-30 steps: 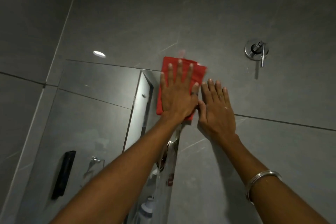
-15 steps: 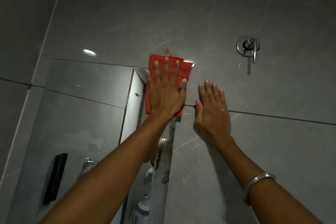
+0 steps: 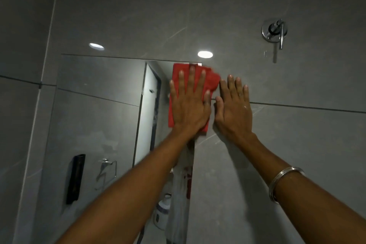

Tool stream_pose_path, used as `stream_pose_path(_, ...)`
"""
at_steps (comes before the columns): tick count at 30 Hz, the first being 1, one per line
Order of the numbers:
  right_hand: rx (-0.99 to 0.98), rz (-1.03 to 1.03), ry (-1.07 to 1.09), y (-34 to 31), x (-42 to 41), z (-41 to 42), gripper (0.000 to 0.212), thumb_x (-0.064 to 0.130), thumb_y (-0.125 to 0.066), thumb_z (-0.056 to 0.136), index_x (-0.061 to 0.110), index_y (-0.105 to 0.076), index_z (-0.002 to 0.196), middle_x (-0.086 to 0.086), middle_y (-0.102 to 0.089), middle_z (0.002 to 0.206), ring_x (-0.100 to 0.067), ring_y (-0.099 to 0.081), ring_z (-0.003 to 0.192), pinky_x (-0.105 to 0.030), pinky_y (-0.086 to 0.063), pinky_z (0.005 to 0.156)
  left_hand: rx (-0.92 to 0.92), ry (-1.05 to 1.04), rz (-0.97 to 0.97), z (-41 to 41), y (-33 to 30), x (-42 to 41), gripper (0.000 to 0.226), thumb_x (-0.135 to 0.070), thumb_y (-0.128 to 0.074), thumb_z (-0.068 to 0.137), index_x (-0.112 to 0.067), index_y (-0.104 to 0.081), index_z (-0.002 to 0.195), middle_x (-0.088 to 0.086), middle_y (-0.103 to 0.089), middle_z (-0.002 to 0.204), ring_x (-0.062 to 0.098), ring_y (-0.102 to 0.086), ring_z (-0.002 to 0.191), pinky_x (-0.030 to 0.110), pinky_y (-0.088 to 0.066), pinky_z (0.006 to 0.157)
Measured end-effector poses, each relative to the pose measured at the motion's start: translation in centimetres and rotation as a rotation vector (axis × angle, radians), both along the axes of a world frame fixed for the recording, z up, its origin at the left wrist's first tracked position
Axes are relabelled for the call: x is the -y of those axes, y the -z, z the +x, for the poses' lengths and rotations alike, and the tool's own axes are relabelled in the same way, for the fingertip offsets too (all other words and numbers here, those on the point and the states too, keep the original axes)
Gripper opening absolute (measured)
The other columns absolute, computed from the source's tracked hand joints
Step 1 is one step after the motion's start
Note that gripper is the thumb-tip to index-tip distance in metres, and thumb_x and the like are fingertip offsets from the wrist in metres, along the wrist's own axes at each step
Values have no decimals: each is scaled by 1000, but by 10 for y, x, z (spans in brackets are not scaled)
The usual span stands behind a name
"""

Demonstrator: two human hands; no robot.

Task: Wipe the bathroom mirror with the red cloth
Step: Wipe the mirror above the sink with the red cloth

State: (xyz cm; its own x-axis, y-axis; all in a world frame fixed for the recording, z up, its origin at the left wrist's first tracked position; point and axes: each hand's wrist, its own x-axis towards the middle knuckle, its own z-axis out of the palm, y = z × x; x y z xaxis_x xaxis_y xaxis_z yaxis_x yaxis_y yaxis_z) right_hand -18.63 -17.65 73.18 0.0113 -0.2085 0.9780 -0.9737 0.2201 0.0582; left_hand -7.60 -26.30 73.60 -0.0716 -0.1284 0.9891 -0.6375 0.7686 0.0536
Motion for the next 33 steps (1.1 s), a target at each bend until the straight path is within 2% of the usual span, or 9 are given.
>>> stream_pose_path(3,7,-5,31,2,3,2,63,42,-15,107,14,-14,164,-9,-4,172,-25,1,161,-50,-3,131,-22,-48,11,-6,-40,3,67,-51,-21,108,-20,-3,164,11,1,174,33,6,160,60,-1,128)
stream_pose_path(8,-40,-36,70,23,9,0,62,40,-20,108,15,-11,164,-11,-5,173,-27,-2,161,-50,-3,131,-65,-30,-43,-5,-13,6,65,-49,-21,108,-17,-14,164,13,-10,173,34,-5,160,60,-7,128)
stream_pose_path(16,-44,-55,-7,127,7,-10,60,40,-25,109,11,-22,162,-17,-18,170,-34,-14,159,-49,-6,130,-36,-38,41,-4,178,-7,62,-47,-30,109,-18,-19,162,14,-20,171,37,-13,159,60,-8,128)
stream_pose_path(18,-19,-5,5,161,4,-8,59,40,-26,110,11,-23,161,-19,-19,169,-37,-15,158,-50,-4,129,-14,-33,106,-2,225,-11,64,-48,-31,109,-19,-15,163,14,-23,170,37,-12,159,59,-5,128)
stream_pose_path(21,15,82,16,213,-3,-5,61,40,-32,108,12,-21,162,-19,-17,169,-38,-13,158,-50,-2,129,5,-41,139,0,293,-11,65,-49,-28,108,-23,-3,163,11,-16,171,33,-1,159,57,1,128)
stream_pose_path(24,44,167,5,260,-13,0,69,38,-40,105,14,-13,163,-15,-12,171,-34,-5,160,-49,0,130,26,-35,172,5,366,-15,68,-47,-32,107,-23,-5,163,7,-1,173,33,-2,160,62,-9,127)
stream_pose_path(27,62,266,25,297,-26,4,76,40,-43,101,18,-8,164,-10,-3,172,-28,4,160,-45,3,130,86,-37,220,17,435,-20,67,-46,-33,106,-25,-9,164,10,-4,173,31,-3,160,67,-25,120)
stream_pose_path(30,45,346,31,314,-40,4,73,43,-38,101,17,-13,164,-8,-5,173,-28,-2,161,-46,-3,131,140,-15,275,27,473,-23,65,-48,-30,106,-29,-9,164,11,-24,166,28,-2,161,70,-32,111)
stream_pose_path(33,-20,305,-42,299,-50,-1,66,39,-39,100,13,-26,159,-12,-22,168,-31,-18,158,-45,-8,130,160,-2,287,29,471,-25,64,-48,-33,106,-30,-14,163,5,-7,174,30,-6,160,68,-26,118)
